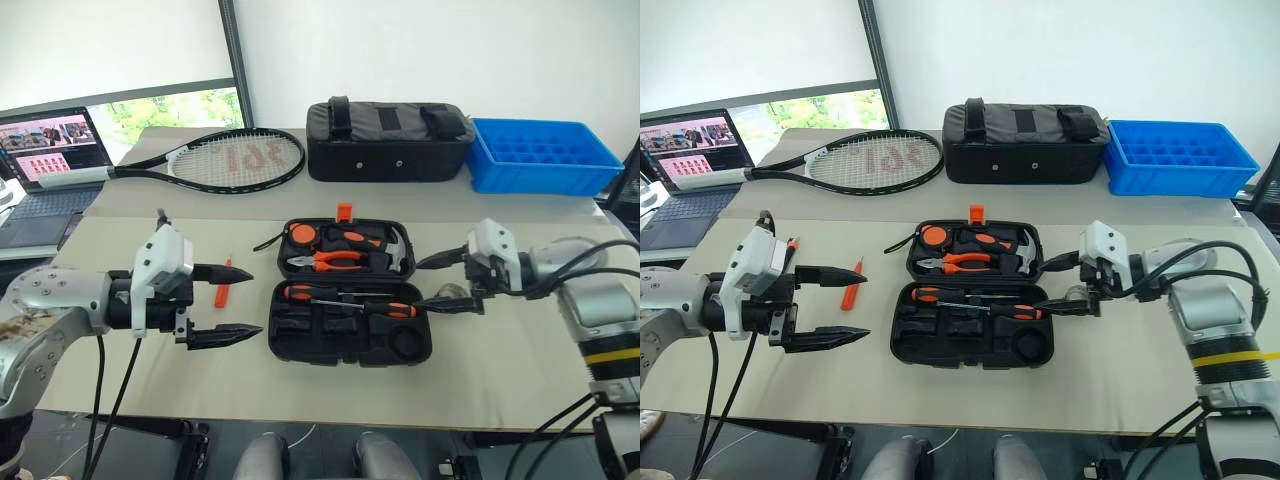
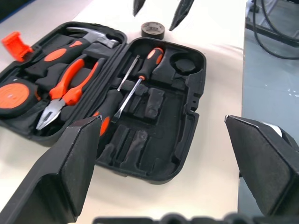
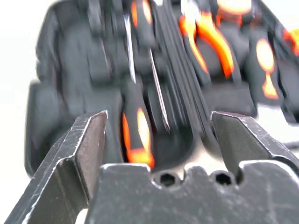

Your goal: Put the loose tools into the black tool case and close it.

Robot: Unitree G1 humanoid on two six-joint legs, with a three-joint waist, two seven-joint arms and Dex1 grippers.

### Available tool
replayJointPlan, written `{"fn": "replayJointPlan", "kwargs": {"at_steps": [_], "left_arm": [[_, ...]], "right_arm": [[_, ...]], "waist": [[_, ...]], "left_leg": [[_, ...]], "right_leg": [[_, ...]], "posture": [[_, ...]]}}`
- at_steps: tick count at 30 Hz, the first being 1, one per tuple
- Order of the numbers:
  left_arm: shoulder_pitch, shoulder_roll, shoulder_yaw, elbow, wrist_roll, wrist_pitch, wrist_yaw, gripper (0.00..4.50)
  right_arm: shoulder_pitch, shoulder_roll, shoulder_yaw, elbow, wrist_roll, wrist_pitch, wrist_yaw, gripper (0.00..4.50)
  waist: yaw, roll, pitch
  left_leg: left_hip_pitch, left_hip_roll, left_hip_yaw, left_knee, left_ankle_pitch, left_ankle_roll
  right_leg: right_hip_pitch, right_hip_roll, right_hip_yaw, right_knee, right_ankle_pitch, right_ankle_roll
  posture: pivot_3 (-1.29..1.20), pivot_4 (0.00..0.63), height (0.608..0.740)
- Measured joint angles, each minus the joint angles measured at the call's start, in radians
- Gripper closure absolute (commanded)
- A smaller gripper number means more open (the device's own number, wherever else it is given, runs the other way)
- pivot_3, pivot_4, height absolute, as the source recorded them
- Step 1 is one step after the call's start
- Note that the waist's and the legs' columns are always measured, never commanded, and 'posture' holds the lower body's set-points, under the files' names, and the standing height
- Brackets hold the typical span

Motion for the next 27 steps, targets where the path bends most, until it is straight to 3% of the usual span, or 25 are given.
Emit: {"fn": "replayJointPlan", "kwargs": {"at_steps": [9,18,27], "left_arm": [[-0.011,0.000,-0.011,0.020,0.015,-0.010,-0.014,0.00],[0.004,0.000,-0.011,0.015,0.015,-0.010,-0.013,0.00],[0.045,-0.004,0.010,-0.004,0.013,-0.009,0.017,0.00]], "right_arm": [[0.026,0.082,0.041,-0.018,-0.018,0.012,-0.060,4.45],[-0.007,0.100,0.145,0.092,-0.169,-0.138,-0.076,4.45],[-0.014,0.087,0.157,0.083,-0.198,-0.155,-0.078,4.45]], "waist": [[0.002,0.000,0.000],[-0.001,0.000,0.000],[0.003,-0.003,-0.001]], "left_leg": [[0.000,-0.001,0.001,0.000,0.000,0.000],[0.002,0.000,0.002,0.000,0.000,0.000],[0.004,0.002,0.002,0.000,0.000,0.000]], "right_leg": [[-0.001,-0.001,0.000,0.000,0.000,0.000],[0.000,-0.001,0.000,0.000,0.000,0.000],[0.002,-0.001,0.000,0.000,0.000,0.000]], "posture": [[0.00,0.150,0.707],[0.00,0.150,0.707],[0.00,0.150,0.707]]}}
